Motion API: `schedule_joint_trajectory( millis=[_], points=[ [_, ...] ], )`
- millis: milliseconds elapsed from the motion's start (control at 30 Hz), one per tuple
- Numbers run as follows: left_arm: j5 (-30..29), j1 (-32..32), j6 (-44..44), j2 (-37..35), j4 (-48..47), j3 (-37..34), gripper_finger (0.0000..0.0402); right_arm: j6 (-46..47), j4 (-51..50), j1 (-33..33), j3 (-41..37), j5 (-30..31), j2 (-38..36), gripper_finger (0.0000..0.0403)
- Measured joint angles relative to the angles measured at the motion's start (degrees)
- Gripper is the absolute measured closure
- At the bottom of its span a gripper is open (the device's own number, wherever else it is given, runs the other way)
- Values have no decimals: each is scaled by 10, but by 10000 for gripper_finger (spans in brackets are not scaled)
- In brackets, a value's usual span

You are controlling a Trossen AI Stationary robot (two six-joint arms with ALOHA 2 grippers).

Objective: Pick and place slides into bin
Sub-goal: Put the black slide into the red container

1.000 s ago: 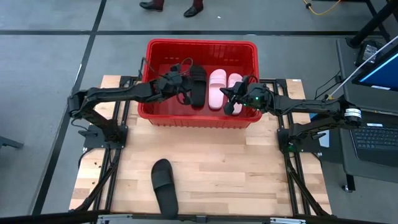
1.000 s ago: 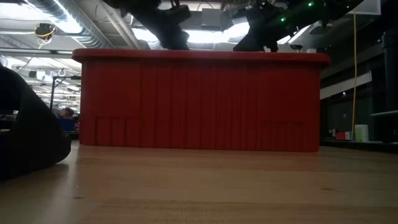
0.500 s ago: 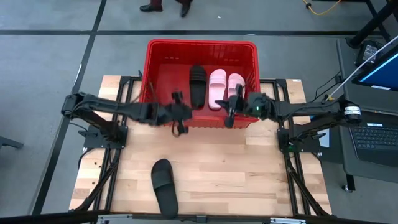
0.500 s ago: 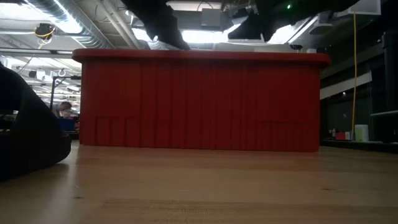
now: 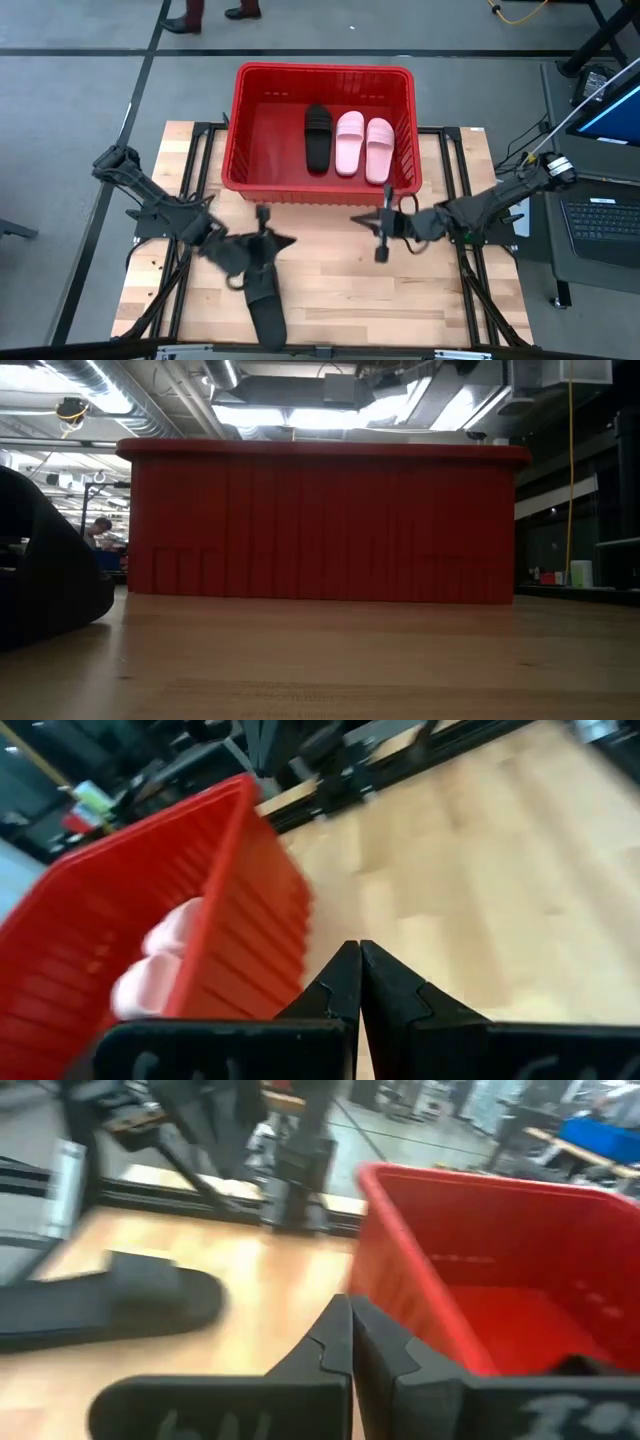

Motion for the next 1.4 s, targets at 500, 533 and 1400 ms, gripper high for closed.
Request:
schedule_joint_trajectory(
  millis=[500, 533, 1400],
  points=[
    [17, -160, -325, 11, -159, 33, 400, 65, 4, 114, 0, 47, 54, 401],
    [27, -163, -347, 16, -175, 38, 400, 65, 3, 116, 0, 47, 60, 401],
    [204, -180, -667, 327, -587, 336, 400, 68, -4, 117, 0, 47, 80, 398]
  ],
)
